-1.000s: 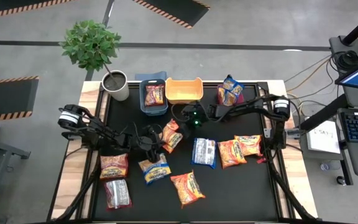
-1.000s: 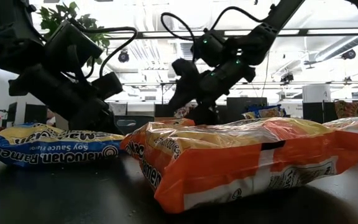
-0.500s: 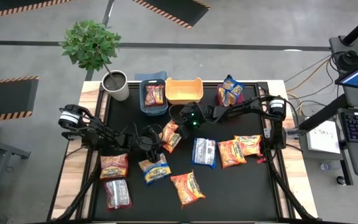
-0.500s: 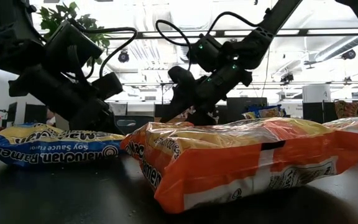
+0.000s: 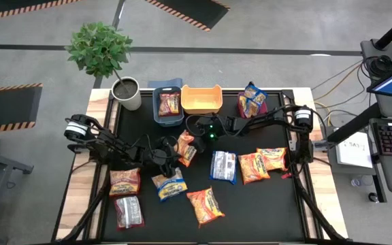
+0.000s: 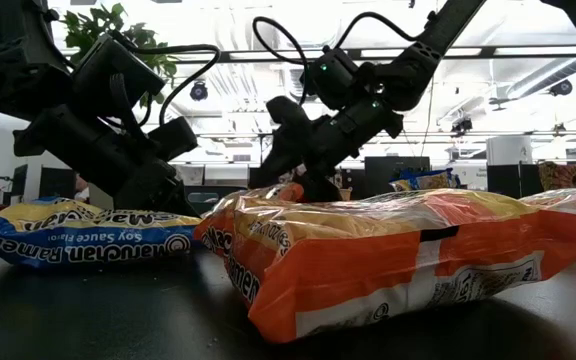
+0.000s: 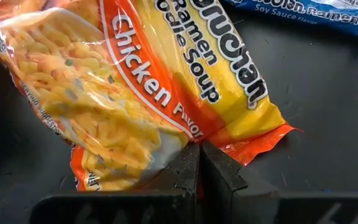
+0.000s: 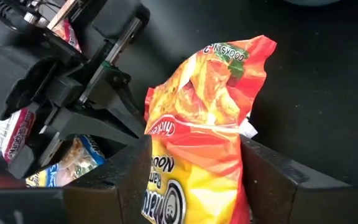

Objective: Sort Maruchan noodles
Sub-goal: Put the orange noodle pack into the yellow bin

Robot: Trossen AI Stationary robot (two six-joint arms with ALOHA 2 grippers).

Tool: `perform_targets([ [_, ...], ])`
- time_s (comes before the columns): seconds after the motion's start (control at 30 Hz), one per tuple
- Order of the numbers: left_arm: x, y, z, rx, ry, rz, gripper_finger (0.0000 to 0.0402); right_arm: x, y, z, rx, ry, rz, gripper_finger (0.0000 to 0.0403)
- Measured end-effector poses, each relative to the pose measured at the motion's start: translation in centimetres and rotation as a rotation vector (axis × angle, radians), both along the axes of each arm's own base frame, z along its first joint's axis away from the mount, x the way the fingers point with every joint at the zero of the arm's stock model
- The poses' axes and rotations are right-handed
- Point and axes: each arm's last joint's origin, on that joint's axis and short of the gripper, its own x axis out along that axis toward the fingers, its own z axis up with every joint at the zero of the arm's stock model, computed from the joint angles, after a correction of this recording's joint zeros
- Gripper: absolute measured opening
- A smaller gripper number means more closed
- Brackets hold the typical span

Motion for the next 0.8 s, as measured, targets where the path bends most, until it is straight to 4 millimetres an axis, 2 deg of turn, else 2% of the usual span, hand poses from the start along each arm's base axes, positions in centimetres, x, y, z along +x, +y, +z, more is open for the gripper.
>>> perform_targets([
  [0.2,0.01,0.0,0.01,0.0,-0.001,0.001,0.0,0.15,0.23,0.16,-0.004,-0.019,0.006,0.017],
  [0.8,0.07,-0.01,0.08,-0.002,-0.014,0.001,0.0,0.19,0.51,0.12,-0.007,-0.013,-0.006,0.0166],
])
